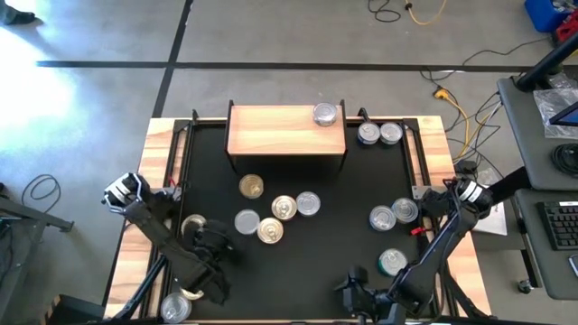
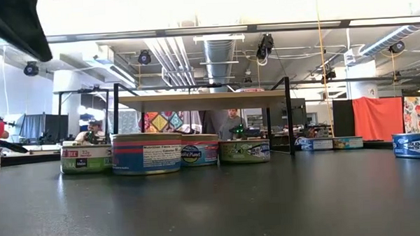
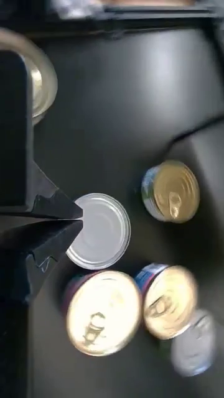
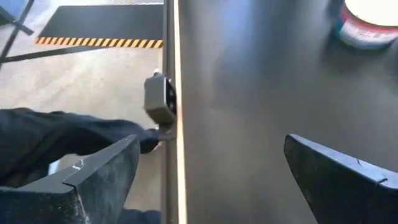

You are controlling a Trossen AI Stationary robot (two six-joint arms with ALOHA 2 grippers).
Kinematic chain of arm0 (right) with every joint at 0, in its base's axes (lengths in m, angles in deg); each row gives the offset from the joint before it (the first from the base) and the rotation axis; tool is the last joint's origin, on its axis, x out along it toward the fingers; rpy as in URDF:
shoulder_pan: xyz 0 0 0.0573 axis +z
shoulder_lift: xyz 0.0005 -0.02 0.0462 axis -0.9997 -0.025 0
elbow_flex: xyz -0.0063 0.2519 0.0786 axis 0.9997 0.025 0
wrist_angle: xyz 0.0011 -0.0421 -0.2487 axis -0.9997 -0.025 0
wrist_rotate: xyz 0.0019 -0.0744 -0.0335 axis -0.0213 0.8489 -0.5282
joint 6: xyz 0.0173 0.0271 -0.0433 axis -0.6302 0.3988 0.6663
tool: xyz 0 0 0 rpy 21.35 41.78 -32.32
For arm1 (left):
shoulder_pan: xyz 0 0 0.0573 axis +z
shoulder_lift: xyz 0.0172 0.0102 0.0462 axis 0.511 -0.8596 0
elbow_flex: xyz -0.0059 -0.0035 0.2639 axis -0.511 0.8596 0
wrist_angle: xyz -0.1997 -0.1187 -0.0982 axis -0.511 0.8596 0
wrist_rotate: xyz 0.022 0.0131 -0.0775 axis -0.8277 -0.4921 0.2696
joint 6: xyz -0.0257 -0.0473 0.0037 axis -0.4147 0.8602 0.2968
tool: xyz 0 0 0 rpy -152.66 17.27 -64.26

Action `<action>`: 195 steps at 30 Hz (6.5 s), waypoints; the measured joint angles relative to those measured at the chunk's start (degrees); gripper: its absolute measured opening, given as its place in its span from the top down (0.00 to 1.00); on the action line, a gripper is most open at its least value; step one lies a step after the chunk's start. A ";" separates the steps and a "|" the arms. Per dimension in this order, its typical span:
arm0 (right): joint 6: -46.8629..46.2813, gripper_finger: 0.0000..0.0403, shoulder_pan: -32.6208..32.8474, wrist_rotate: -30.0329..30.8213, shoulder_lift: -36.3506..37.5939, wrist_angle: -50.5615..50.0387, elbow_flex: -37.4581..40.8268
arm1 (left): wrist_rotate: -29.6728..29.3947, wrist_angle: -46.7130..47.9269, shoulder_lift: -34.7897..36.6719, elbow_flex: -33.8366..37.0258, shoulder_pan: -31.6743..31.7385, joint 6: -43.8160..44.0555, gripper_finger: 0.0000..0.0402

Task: Stack canned seafood by type on shelf
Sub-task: Stack the light green tuna can on top of the light green tuna can on the shelf

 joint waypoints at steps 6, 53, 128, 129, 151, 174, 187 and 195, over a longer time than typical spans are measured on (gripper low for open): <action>1.89 0.03 -1.10 0.79 0.00 0.51 0.00 | 6.08 -2.76 -2.15 1.88 7.85 -16.45 1.00; 4.17 0.03 -0.60 4.73 -0.13 0.85 0.11 | 17.02 -57.17 -0.53 5.73 -5.50 -49.49 0.77; 23.67 0.03 -17.68 -8.96 -21.99 29.76 0.28 | -5.81 -86.65 -20.33 9.49 -5.61 -65.05 0.05; 23.72 0.03 -17.68 -9.02 -21.99 29.75 0.28 | -5.96 -87.51 -20.33 9.68 -5.42 -65.68 0.05; 29.11 0.03 -17.93 -13.16 -22.14 33.79 0.39 | -8.95 -90.33 -21.41 10.86 -3.19 -65.39 0.05; 29.23 0.13 -18.73 -10.51 -25.05 40.02 0.39 | -9.87 -92.71 -21.80 10.99 -2.88 -67.20 0.05; 28.85 0.14 -18.30 -10.33 -21.68 35.46 0.08 | -4.00 -78.90 -15.45 10.49 -2.76 -66.01 0.05; 29.15 0.15 -17.62 -12.75 -16.65 30.59 -0.04 | -2.37 -66.73 -11.38 10.69 -5.73 -60.55 0.05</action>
